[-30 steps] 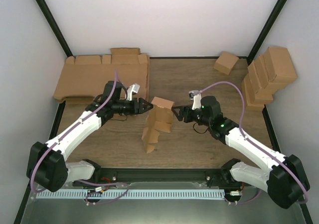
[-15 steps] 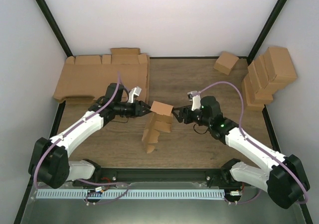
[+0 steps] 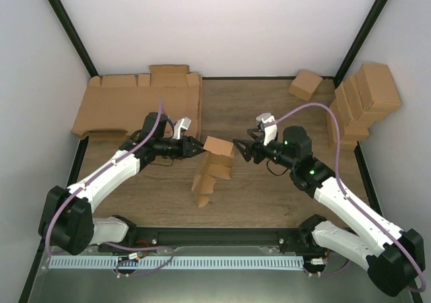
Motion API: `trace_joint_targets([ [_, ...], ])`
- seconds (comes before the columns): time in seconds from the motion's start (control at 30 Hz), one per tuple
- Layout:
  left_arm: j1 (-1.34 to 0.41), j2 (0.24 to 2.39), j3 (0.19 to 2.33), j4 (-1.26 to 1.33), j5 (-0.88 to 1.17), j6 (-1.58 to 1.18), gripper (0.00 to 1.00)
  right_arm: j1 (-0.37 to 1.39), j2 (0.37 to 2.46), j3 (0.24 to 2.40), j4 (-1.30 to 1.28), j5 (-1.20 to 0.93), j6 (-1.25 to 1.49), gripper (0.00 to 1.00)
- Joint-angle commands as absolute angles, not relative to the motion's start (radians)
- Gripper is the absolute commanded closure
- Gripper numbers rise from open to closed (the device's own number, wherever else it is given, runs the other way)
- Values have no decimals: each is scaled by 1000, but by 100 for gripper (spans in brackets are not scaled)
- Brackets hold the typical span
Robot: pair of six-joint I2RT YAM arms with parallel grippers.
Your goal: Fold the paper box
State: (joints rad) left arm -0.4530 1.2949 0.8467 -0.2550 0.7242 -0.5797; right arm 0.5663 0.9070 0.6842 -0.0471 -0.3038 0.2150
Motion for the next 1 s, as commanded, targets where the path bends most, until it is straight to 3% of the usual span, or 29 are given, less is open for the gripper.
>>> trace_joint_targets([
  [0.0, -449, 1304, 846, -238, 739, -566, 61, 568, 970, 803, -54, -371, 115, 27],
  [0.23, -449, 1304, 846, -242, 739, -559, 62, 630, 1095, 942, -217, -435, -85, 37],
  [0.57, -449, 1310, 851, -251, 746, -549, 62, 725, 1138, 970, -320, -293, -161, 38],
  [0.8, -449, 1310, 855, -252, 745, -548, 62, 747, 1160, 971, -328, -179, -192, 48],
  [0.97, -449, 1301, 865, -265, 744, -543, 61, 750, 1156, 964, -299, -144, -193, 46],
])
